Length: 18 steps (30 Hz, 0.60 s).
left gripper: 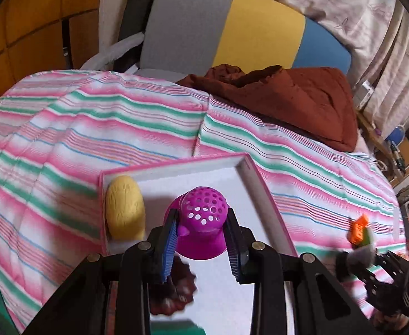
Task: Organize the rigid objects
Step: 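Set the magenta cup in the tray beside the yellow egg and open the left tool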
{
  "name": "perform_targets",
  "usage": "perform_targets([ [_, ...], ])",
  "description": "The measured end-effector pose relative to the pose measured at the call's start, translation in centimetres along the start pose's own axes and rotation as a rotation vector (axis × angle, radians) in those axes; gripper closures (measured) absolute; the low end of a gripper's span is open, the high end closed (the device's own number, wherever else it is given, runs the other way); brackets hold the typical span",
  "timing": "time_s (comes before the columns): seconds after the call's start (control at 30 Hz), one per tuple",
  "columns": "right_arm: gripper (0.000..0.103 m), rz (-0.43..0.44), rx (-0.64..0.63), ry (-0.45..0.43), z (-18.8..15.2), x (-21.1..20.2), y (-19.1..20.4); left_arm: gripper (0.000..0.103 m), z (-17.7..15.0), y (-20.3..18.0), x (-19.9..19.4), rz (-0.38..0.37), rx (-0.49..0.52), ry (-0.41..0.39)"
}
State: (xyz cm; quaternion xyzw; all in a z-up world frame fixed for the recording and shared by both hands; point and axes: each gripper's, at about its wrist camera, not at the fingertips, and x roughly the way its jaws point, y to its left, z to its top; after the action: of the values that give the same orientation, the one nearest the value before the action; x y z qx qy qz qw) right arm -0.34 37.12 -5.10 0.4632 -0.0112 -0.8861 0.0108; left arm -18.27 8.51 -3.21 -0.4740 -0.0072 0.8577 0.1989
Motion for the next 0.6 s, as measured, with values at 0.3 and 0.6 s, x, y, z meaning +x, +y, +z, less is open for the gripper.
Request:
perform_targets([
  [0.3, 0.060, 0.000, 0.005, -0.001, 0.0, 0.1, 0.0, 0.071, 1.1, 1.4, 4.5, 0.093, -0.002, 0.086],
  [0.6, 0.060, -0.007, -0.003, -0.003, 0.0, 0.0, 0.2, 0.062, 0.3, 1.0, 2.7, 0.162, 0.043, 0.030],
])
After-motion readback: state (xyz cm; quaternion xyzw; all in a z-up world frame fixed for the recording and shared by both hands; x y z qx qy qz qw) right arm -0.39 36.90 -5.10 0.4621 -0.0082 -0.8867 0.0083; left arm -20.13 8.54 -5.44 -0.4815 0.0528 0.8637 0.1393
